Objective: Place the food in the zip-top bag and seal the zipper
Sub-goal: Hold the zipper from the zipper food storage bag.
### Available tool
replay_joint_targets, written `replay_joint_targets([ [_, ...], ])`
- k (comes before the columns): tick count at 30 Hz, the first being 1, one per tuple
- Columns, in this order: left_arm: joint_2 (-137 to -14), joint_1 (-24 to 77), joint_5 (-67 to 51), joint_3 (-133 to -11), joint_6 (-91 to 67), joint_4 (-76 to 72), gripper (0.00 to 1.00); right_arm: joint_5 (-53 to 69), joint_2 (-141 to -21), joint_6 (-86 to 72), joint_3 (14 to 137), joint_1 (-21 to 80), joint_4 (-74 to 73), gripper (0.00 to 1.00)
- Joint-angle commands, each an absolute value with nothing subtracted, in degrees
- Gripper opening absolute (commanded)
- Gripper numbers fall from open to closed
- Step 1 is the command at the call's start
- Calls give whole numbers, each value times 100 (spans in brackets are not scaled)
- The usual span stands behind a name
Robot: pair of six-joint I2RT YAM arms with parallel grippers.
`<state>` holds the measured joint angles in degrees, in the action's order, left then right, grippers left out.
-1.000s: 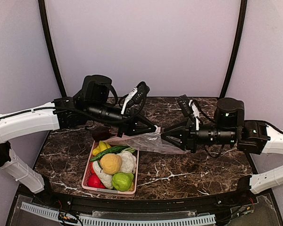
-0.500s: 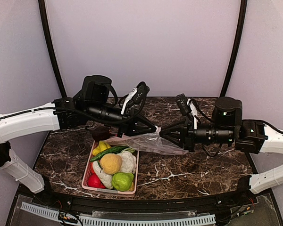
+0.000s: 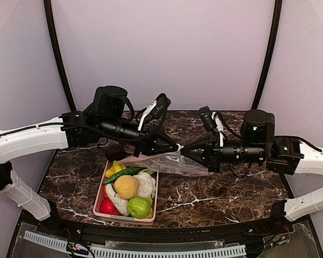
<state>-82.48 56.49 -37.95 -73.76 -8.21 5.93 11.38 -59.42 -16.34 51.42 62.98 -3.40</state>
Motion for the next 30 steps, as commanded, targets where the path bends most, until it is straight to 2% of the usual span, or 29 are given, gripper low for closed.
replay_joint_targets([
  [1,-8129,5647,-3928,-7278,-801,617,1,1194,-5988,-1600,5289,6247,-90,5],
  [6,-8124,5644,-3950,-7269,-800,633,1,1220,-6044,-1593,5282,6243,-96,0],
  [13,-8134,5646,-3895,-7279,-745,700,3,1097,-6009,-1573,5247,6238,-71,0],
  [15,-8136,5640,-3819,-7323,-685,865,32,1041,-6014,-1557,5247,6237,-123,0],
  [17,-8156,5629,-3728,-7409,-623,1002,50,1032,-6024,-1556,5247,6238,-161,0],
  [20,-8216,5617,-3705,-7625,-498,1204,62,1028,-6029,-1573,5247,6240,-205,0],
  [24,-8352,5603,-3709,-7859,-351,1470,63,1044,-6058,-1599,5255,6236,-247,0],
  [30,-8509,5576,-3745,-8128,-198,1673,49,1108,-6137,-1626,5284,6236,-340,0],
])
